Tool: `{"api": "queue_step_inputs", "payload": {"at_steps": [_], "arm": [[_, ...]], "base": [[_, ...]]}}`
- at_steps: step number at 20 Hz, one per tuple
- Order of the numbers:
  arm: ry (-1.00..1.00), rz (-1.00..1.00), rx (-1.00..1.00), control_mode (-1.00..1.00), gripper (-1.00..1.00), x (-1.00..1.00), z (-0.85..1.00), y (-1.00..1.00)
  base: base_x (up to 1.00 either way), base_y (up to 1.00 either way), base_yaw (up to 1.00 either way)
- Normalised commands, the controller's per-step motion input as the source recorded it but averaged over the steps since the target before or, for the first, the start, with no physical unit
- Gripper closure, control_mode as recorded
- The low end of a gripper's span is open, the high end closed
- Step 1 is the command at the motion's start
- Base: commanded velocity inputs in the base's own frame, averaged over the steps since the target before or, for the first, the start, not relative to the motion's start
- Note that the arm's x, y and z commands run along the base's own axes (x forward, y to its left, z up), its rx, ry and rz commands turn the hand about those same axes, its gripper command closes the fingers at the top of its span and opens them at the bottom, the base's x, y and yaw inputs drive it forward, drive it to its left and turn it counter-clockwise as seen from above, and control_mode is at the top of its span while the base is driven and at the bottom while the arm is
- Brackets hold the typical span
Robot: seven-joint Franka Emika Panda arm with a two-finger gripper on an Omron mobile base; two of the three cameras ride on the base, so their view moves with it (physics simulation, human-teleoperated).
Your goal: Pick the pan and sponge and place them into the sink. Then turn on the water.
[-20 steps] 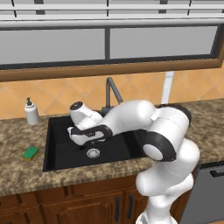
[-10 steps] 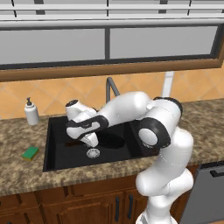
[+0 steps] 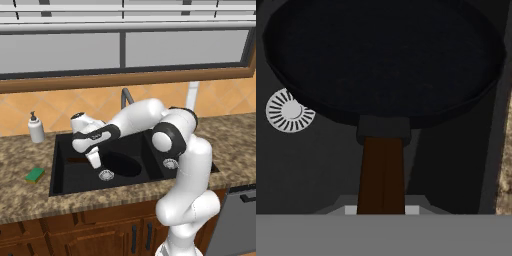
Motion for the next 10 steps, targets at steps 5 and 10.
{"api": "queue_step_inputs", "payload": {"at_steps": [5, 10], "arm": [[0.0, -0.11, 0.0, -1.0, 1.0, 0.05, -0.02, 0.0], [-0.07, -0.06, 0.0, -1.0, 1.0, 0.05, -0.18, 0.0]], "base": [[0.0, 0.0, 0.0], [0.0, 0.0, 0.0]]}}
